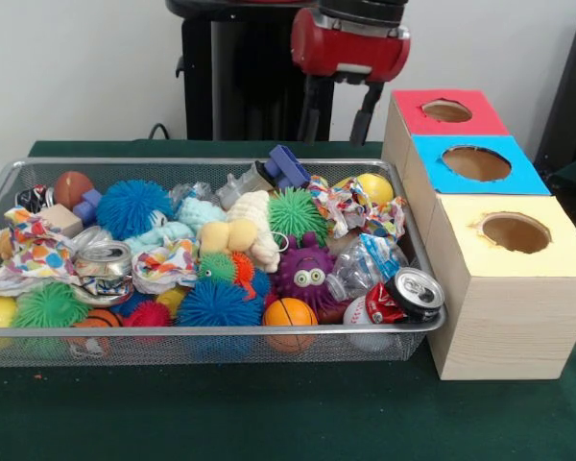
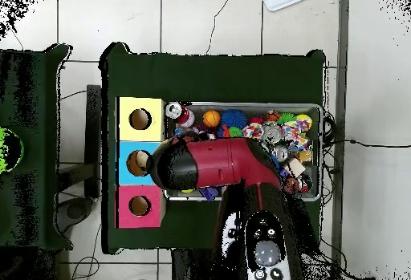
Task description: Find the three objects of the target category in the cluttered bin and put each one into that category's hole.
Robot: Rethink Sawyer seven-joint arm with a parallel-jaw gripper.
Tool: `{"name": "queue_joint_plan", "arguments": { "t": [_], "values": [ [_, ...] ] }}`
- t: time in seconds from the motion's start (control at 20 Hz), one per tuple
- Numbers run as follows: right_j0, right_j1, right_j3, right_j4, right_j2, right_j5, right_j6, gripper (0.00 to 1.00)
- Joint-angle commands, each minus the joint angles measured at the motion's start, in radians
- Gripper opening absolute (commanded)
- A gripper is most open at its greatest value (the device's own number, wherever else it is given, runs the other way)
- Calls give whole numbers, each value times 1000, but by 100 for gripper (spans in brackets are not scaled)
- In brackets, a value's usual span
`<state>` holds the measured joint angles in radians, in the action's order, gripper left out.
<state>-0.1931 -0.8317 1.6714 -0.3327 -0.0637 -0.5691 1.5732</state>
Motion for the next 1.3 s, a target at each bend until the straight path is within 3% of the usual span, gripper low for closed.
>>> {"name": "queue_joint_plan", "arguments": {
  "t": [0.05, 0.6, 1.3],
  "values": [
    [-79, 51, -61, -74, -120, -89, -184, 100],
    [-138, 88, -104, -130, -167, -72, -177, 100],
    [-195, 40, -75, -164, -217, -108, -203, 100]
  ]
}}
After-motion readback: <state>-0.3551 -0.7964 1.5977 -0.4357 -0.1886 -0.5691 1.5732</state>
